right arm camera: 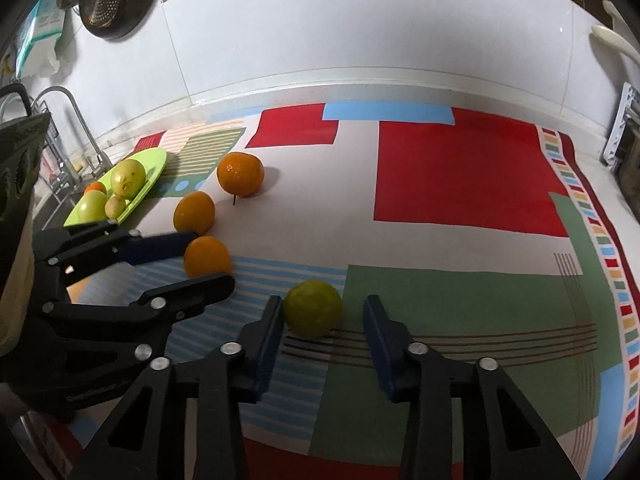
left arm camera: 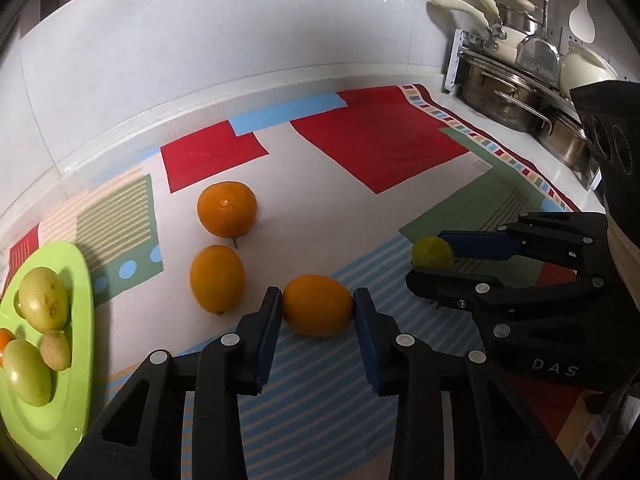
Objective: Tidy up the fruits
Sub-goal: 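Grasp a tangerine with the left tool while the right tool grasps a green citrus, then carry both held fruits onto the lime-green plate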
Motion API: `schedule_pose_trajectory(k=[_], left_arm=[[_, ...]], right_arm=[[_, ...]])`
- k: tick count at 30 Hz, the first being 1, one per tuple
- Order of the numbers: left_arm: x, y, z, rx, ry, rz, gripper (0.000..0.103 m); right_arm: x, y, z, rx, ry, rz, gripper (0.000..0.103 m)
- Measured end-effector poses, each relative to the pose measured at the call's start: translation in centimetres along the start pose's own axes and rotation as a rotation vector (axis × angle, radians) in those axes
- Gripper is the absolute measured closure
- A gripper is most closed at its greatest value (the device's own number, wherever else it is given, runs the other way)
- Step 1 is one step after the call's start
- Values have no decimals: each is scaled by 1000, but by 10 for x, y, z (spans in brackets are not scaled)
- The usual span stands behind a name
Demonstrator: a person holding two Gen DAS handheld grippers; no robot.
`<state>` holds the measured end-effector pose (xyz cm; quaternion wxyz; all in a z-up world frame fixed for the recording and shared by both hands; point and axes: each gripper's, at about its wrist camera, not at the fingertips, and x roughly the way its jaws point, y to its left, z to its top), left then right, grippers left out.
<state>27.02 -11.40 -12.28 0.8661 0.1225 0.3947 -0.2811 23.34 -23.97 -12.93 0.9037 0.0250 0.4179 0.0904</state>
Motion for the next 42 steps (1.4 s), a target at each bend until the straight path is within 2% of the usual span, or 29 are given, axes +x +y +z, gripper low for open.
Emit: schedule_pose_trajectory(k=[3,11,19,23,42], left_arm=[[-2,0,-1,-1,0,6,67],[-26,0,-3,-40,-35,37,67],[-57,2,-13,-98,-63,79,67],[-74,3,-17,-138,-70,72,67],[-163,-2,-42,-171,-220,151,67]], right_arm=[[1,2,0,-8,1,5,72],[-10,6,-2,5,-12,14,72],[-38,21,-4,1,-57,20,72],[-55,31,-6,-9,-85,25,72],[-121,77,-11,-72,-216,56,72]])
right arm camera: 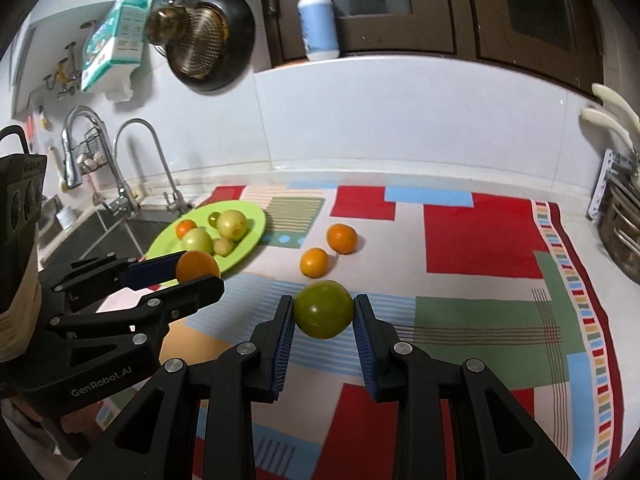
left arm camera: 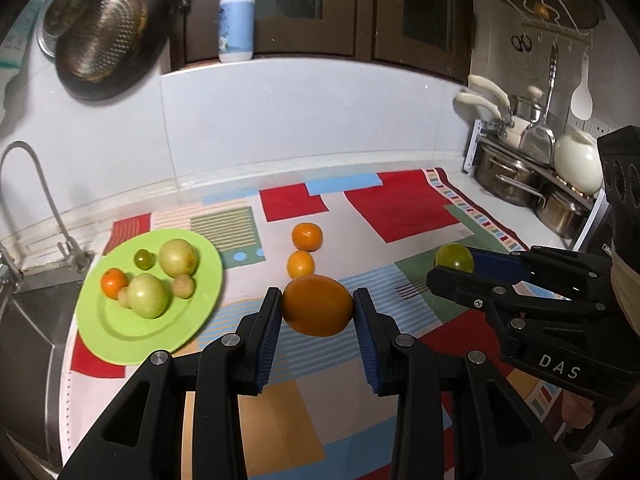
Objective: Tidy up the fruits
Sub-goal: 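Carry both held fruits onto the lime-green plate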
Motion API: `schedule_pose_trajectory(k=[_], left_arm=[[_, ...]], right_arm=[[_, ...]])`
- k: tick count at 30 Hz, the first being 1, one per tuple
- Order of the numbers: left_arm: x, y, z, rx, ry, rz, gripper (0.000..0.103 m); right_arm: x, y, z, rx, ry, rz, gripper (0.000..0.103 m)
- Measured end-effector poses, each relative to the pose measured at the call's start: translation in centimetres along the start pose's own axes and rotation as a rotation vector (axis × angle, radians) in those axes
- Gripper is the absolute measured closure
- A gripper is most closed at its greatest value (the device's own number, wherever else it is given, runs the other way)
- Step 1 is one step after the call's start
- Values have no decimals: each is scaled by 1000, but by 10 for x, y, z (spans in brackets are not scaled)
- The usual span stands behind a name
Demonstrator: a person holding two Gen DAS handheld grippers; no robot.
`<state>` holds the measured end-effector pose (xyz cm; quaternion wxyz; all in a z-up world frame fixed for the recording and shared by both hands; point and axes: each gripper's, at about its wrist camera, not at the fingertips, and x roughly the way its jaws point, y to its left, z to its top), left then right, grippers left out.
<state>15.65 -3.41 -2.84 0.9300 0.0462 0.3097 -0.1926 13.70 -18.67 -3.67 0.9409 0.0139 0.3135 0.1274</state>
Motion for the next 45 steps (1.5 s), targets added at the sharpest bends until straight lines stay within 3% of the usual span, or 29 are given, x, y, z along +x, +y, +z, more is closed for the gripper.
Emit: schedule_pose_trajectory(k=[11,24,45], left_arm=[[-38,24,-5,-17,-46,50,67],[-59,72,-11,-43,-71,121,67],[-34,154,-15,-114,-26,215,67]], right_arm=[[-14,39,7,-36,-56,39,72],[0,87,23,-68,-91,79,72],[74,147,56,-137,-57,178,72]])
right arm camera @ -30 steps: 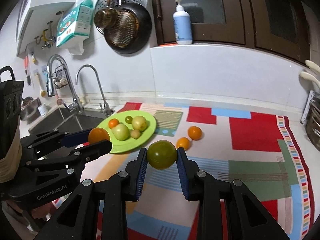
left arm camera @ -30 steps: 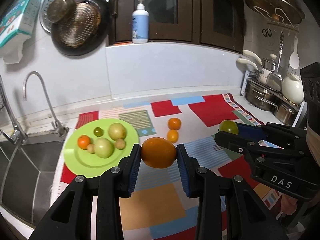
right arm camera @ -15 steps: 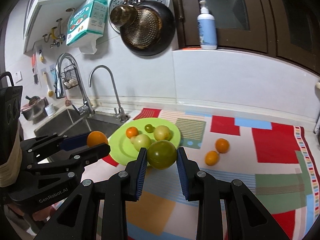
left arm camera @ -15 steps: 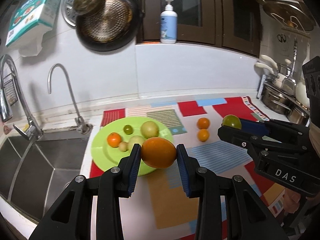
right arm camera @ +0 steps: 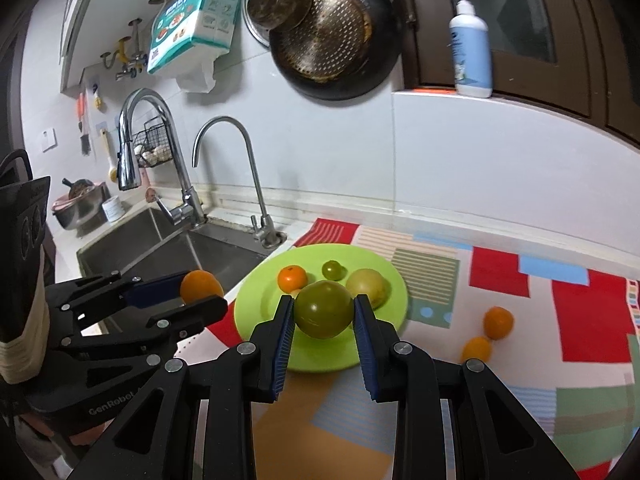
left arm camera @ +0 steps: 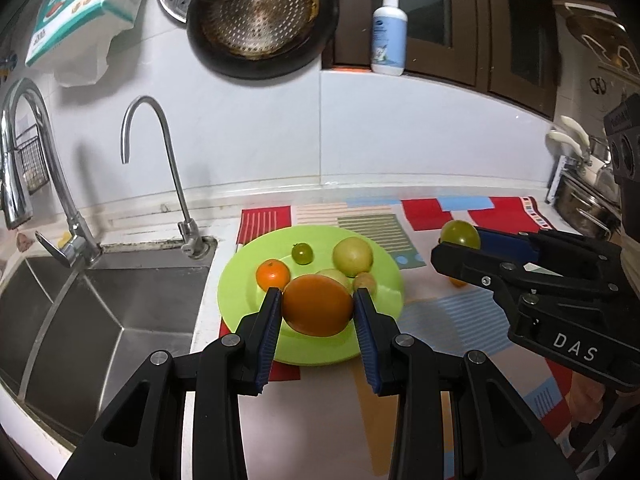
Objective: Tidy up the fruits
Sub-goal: 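Carry both held fruits onto the lime-green plate, then open both tools to release the fruits onto the plate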
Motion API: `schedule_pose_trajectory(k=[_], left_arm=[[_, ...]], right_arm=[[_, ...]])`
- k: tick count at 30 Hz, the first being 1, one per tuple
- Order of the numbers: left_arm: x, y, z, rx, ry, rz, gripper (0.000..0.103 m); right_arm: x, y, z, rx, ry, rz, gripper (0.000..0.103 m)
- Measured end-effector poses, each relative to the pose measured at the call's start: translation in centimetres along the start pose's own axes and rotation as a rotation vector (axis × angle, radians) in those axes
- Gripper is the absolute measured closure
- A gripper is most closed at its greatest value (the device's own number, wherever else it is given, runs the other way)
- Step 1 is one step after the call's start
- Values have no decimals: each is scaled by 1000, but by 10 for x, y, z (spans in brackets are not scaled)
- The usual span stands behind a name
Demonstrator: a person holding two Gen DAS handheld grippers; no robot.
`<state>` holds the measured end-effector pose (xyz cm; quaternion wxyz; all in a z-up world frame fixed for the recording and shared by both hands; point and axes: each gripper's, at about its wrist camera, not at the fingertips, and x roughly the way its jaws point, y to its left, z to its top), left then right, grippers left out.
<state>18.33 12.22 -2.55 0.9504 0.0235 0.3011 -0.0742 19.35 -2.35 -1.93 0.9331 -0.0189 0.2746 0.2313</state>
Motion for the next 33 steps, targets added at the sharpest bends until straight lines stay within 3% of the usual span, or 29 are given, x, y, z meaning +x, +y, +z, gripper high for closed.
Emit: schedule_pose_trajectory(k=[22,33], left_arm=[[94,29,-7,-32,136,16,67],[112,34,-8,-69,181,1,64]], right_arm=[[122,-15,15,-32,116,77,72],[144,-20,16,-26,122,89,71]])
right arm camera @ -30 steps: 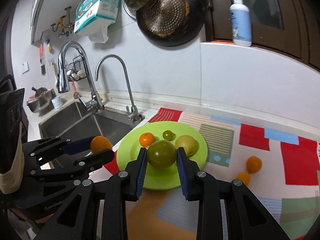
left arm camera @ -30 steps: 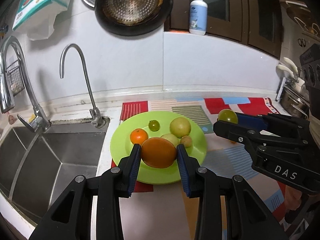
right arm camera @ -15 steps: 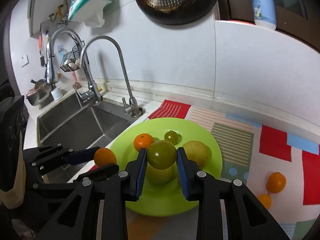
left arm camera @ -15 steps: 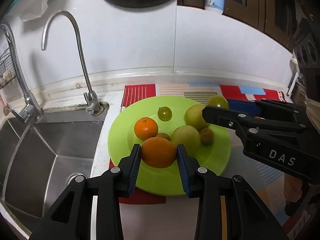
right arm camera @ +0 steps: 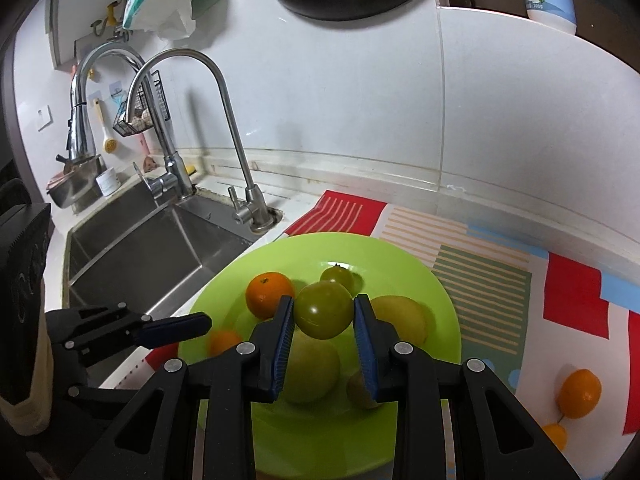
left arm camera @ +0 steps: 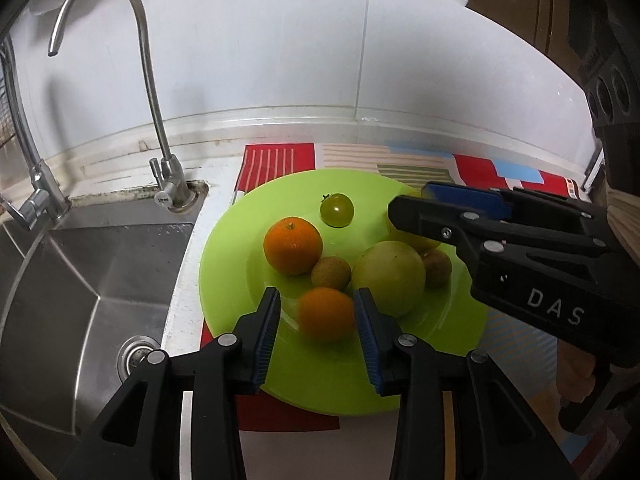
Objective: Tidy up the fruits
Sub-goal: 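Open both tools to release the fruits onto the plate, then withdraw both open tools toward the last two tangerines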
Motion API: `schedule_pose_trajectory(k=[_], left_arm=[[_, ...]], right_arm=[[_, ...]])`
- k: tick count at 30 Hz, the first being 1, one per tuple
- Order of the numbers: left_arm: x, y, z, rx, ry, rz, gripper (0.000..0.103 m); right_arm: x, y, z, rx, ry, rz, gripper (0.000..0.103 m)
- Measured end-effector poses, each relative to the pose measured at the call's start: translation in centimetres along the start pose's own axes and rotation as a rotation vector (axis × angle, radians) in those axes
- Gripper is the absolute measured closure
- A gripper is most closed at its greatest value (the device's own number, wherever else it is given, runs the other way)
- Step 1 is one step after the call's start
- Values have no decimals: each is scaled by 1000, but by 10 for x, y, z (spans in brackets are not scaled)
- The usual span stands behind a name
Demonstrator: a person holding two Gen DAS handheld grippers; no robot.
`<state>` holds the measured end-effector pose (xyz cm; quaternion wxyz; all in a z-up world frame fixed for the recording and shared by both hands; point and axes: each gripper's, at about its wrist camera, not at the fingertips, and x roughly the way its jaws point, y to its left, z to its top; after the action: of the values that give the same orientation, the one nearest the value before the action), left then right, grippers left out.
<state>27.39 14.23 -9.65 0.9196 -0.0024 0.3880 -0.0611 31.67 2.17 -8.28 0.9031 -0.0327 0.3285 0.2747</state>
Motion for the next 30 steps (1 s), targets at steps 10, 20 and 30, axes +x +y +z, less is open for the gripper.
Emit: schedule_pose_trajectory(k=[10,20,30], left_arm=[[-22,-2,2,-19,-42,31,61],[-60,-14,3,-9,-121,48,54],[-96,-34,-3,19,-182,75,42]], right_arm=[[-23,-2,-6,32,-23,-32,64],[-70,5,-13,22,-74,-120,51],[-119,5,-25,51,-122,-192,43]])
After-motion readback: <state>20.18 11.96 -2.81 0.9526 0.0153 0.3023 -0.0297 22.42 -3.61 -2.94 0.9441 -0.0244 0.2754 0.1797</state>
